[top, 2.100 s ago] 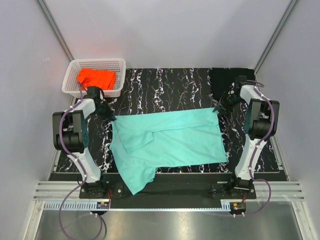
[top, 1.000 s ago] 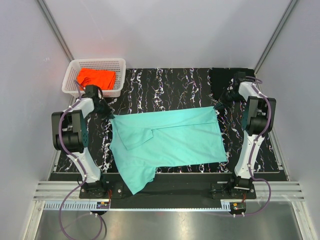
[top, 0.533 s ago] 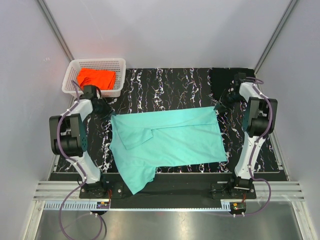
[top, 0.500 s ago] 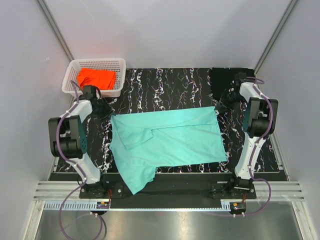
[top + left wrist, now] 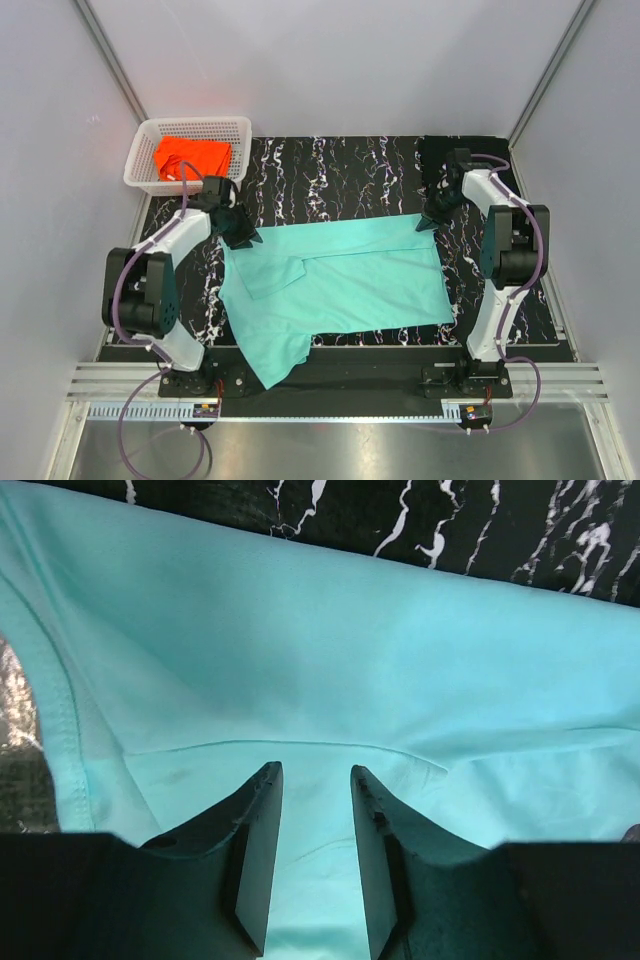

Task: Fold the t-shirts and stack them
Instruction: Fold the tshirt

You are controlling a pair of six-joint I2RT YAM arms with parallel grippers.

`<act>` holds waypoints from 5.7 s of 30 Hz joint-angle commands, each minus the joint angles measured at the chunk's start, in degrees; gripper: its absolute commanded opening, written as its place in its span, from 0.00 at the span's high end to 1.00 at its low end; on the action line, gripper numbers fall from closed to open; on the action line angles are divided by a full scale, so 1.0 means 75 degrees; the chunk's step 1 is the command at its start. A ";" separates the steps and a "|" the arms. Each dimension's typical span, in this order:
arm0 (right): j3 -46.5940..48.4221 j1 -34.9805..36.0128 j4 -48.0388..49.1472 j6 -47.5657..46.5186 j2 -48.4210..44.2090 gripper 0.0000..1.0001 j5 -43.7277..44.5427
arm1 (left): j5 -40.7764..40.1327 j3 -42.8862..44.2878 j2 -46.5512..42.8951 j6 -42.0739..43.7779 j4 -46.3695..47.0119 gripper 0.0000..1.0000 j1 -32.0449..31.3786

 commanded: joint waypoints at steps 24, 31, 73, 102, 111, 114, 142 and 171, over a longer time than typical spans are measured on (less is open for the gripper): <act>0.0780 0.0145 0.0099 -0.0130 0.1500 0.91 0.0327 | -0.0392 0.1347 0.2392 0.0482 0.0279 0.61 0.1312; 0.1695 0.0216 -0.0581 -0.0248 0.1677 0.78 0.0525 | -0.0098 0.2086 0.2511 0.0447 0.0045 0.62 0.1195; -0.3624 0.0286 0.0086 0.1545 -0.3538 0.50 0.0163 | -0.1891 -0.4874 -0.4757 -0.4240 -0.2452 0.58 -0.2274; -0.5969 -0.1015 -0.0207 0.2881 -0.5073 0.62 0.1639 | -0.1716 -0.3445 -0.4791 -0.2729 -0.1971 1.00 -0.2274; -0.6320 -0.1085 -0.0102 0.3139 -0.4933 0.61 0.1651 | -0.1704 -0.3422 -0.4908 -0.2670 -0.1971 1.00 -0.2274; -0.6332 -0.1085 0.0027 0.3127 -0.4909 0.61 0.1827 | -0.1704 -0.3363 -0.4908 -0.2658 -0.1971 1.00 -0.2274; -0.6496 -0.1097 0.0731 0.2659 -0.4803 1.00 0.1979 | -0.1621 -0.3187 -0.5670 -0.2553 -0.2264 1.00 -0.2262; -0.2901 -0.1062 0.0309 0.1288 -0.2544 1.00 0.0456 | -0.1985 -0.0505 -0.2860 -0.1065 -0.1514 1.00 -0.0587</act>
